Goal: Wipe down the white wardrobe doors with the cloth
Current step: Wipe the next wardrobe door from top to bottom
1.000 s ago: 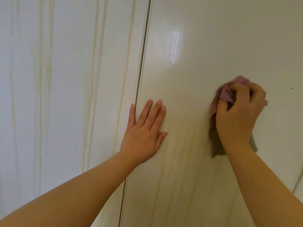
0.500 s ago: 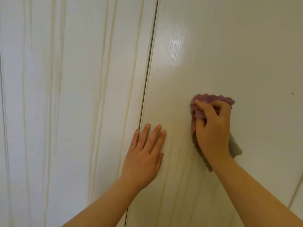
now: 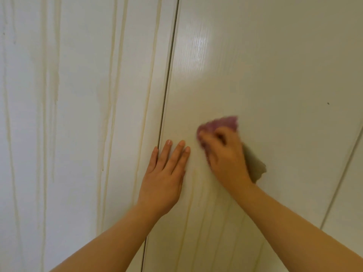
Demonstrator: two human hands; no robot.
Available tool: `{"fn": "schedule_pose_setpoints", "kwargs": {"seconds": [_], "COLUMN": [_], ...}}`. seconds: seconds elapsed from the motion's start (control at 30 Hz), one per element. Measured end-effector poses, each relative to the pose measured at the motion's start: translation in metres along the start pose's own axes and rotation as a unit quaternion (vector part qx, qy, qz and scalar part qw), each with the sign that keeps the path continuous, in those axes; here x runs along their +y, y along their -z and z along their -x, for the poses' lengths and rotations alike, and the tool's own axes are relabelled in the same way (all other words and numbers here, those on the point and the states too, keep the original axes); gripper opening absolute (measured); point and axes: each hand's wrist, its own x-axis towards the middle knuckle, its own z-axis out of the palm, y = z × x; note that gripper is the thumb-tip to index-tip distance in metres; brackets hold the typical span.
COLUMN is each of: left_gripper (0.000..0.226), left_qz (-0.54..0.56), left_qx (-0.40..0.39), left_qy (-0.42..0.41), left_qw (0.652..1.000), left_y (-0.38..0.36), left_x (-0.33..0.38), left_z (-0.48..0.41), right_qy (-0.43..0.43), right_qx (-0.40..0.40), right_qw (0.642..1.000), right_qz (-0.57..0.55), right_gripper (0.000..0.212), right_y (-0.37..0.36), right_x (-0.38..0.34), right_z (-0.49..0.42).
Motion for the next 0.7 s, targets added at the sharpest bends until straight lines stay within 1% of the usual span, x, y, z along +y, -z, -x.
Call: {"fn": "schedule_pose_setpoints", "kwargs": {"seconds": [0.07,0.1,0.13,0.17,0.2,0.27,0.33,0.37,0.4,0.43,0.5,0.53,0.57,0.6,0.63,0.7], "left_gripper": [0.066,0.067,0.067,0.068,0.069,0.068,0.059,0.054,0.051,0.050,0.050,0.050,0.049,0.047,0.046,0.046], "left_qz": [0.006,0.005,0.004,0.002,0.001,0.007,0.020,0.026,0.031,0.035,0.037,0.029,0.021,0.015,0.012,0.009], "left_qx": [0.006,0.008,0.009,0.011,0.012,0.018,0.031,0.039,0.046,0.049,0.040,0.031,0.022,0.017,0.014,0.016], "left_qy": [-0.020,-0.029,-0.032,-0.030,-0.024,-0.003,0.019,0.025,0.027,0.024,0.009,0.000,-0.007,-0.010,-0.013,-0.030], "left_qw": [1.000,1.000,0.999,0.999,1.000,1.000,0.999,0.999,0.998,0.998,0.998,0.999,1.000,1.000,1.000,0.999], "left_y": [-0.002,-0.003,-0.003,-0.003,-0.003,0.000,0.005,0.009,0.012,0.015,0.018,0.020,0.020,0.020,0.020,0.019], "left_x": [-0.008,-0.011,-0.012,-0.012,-0.011,-0.006,-0.003,-0.004,-0.005,-0.007,-0.009,-0.010,-0.011,-0.010,-0.009,-0.006], "left_z": [0.001,0.001,0.001,0.001,0.000,-0.002,-0.005,-0.009,-0.014,-0.018,-0.023,-0.024,-0.024,-0.023,-0.023,-0.023], "right_qy": [0.093,0.143,0.183,0.179,0.140,0.093,0.015,0.018,0.022,0.048,0.148,0.199,0.201,0.182,0.180,0.099], "right_qx": [-0.121,-0.158,-0.174,-0.163,-0.152,-0.058,0.000,0.018,-0.006,-0.055,-0.180,-0.223,-0.228,-0.228,-0.166,-0.065], "right_qw": [0.988,0.977,0.967,0.969,0.977,0.993,1.000,0.999,1.000,0.997,0.972,0.954,0.952,0.956,0.969,0.991], "right_qz": [0.009,0.015,0.034,0.053,0.048,0.036,0.026,0.022,0.016,0.011,0.006,0.026,0.037,0.017,0.042,0.062], "right_gripper": [0.022,0.022,0.021,0.019,0.016,0.022,0.026,0.025,0.023,0.022,0.023,0.023,0.020,0.015,0.014,0.020], "right_y": [-0.001,0.001,0.004,0.007,0.011,0.013,0.014,0.014,0.011,0.010,0.012,0.015,0.017,0.021,0.026,0.038], "right_x": [-0.005,-0.004,0.000,0.005,0.006,0.009,0.004,0.001,-0.001,-0.002,-0.004,0.002,0.012,0.022,0.033,0.044], "right_z": [0.033,0.044,0.045,0.038,0.024,-0.010,-0.037,-0.040,-0.032,-0.021,0.005,0.009,0.007,0.004,-0.002,-0.016]}}
